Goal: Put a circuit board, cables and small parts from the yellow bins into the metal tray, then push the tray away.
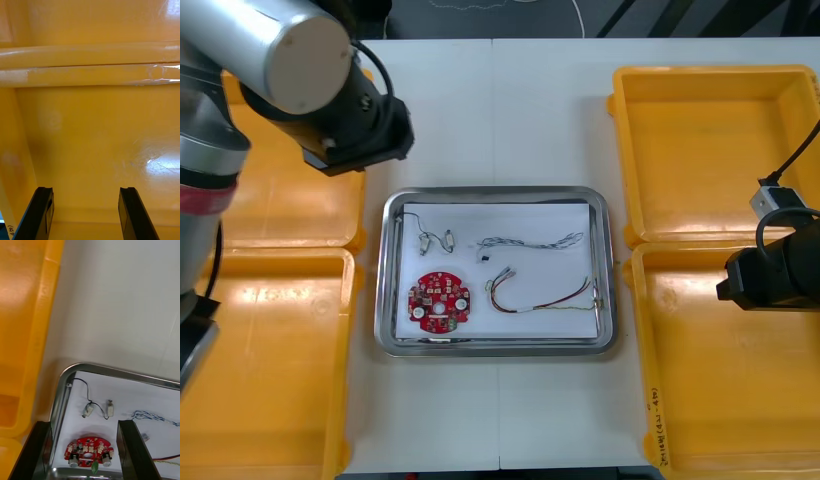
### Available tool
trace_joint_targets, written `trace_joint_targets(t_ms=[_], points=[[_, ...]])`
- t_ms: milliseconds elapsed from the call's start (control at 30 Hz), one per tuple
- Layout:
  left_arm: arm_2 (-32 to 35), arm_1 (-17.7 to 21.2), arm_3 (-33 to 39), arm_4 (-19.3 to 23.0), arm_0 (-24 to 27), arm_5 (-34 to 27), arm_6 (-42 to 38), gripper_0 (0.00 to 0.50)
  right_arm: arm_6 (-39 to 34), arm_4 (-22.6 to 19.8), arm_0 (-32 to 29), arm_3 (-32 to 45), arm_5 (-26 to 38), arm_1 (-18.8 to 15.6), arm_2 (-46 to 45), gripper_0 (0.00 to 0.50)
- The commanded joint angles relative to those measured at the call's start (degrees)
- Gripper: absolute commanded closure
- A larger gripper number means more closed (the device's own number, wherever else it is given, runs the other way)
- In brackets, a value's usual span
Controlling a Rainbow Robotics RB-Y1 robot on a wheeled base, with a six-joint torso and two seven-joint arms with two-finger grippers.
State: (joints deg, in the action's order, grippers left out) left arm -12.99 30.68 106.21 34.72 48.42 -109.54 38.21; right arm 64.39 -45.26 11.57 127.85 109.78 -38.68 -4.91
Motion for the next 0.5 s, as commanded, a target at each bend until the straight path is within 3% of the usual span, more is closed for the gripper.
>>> trace_joint_targets(t_ms=[33, 233, 367, 500], points=[[3.68, 7.11, 1.89, 4.04, 0.1, -0.46, 3.19, 0.0, -1.9, -0.18, -0.49, 1.61, 0.22, 0.44, -1.77, 0.0], [3.94, 14.67, 0.75, 9.93, -0.6, -0.46, 4.68, 0.0, -1.9, -0.18, -0.49, 1.61, 0.22, 0.44, -1.77, 0.0], [6.49, 15.72, 0.75, 10.8, -2.63, -0.46, 8.11, 0.0, -1.9, -0.18, -0.49, 1.61, 0.22, 0.44, -1.77, 0.0], [11.85, 15.81, 2.69, 10.72, -7.9, -0.46, 13.73, 0.0, -1.9, -0.18, -0.49, 1.61, 0.22, 0.44, -1.77, 0.0]])
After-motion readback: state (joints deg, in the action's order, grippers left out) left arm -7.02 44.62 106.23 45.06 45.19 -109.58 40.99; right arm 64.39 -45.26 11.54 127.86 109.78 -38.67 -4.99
